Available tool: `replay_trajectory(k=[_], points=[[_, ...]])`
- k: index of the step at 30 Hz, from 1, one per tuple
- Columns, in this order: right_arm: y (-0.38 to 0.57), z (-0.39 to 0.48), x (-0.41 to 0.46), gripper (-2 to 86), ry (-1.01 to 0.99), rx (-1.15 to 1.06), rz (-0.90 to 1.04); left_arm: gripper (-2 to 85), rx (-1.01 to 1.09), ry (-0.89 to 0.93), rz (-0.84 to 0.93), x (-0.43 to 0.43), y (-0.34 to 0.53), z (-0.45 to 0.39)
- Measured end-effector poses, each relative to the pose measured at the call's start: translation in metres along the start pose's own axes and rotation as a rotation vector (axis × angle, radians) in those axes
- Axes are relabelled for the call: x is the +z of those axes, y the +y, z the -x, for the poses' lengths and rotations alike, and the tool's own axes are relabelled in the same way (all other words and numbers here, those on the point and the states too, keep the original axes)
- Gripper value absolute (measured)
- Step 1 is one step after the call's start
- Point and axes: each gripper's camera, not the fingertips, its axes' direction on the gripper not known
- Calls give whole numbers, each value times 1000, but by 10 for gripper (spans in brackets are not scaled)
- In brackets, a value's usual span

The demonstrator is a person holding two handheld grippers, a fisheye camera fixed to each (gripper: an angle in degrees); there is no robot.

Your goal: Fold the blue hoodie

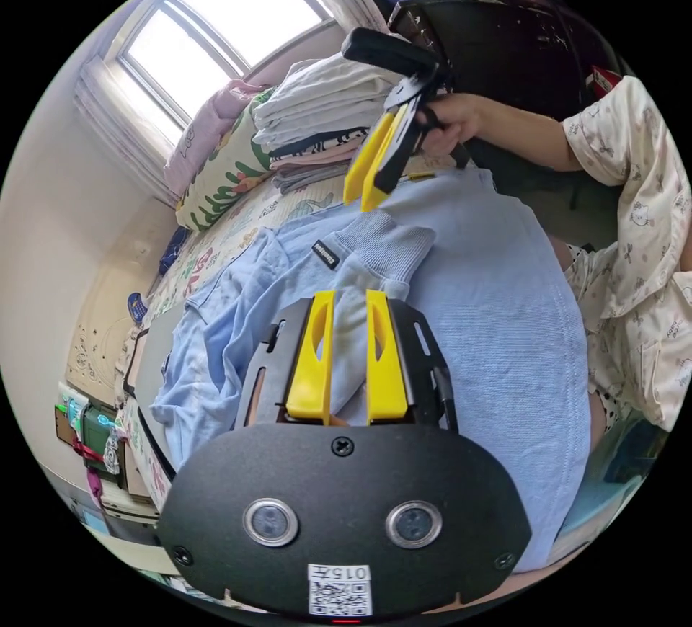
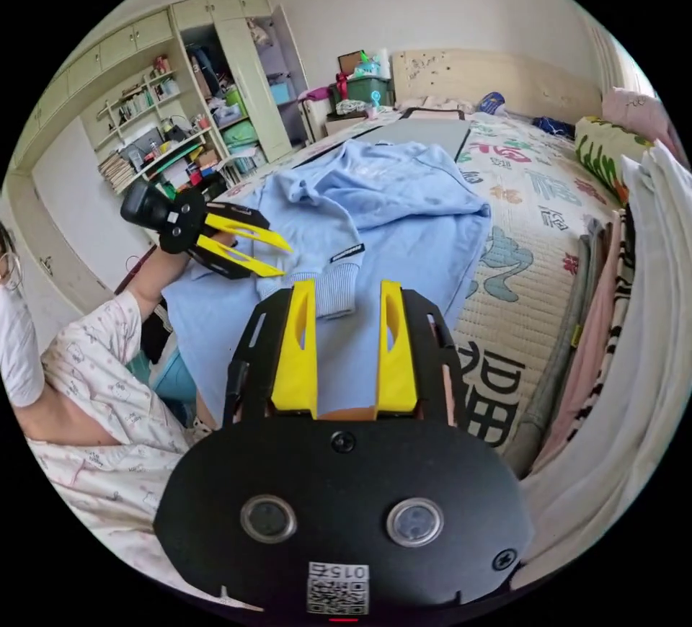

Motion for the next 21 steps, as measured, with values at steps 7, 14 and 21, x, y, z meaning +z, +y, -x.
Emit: replay_trajectory(k=[7, 14, 21], points=[[-39, -9, -3, 46, -52, -139, 57, 85, -13, -9, -43, -8, -16, -9], [-120, -62, -39, 14, -331, 94, -257, 136, -300, -77, -292, -55, -33, 14], [-166, -88, -10, 9, -513, 235, -355, 163, -412, -240, -262, -55, -61, 13]])
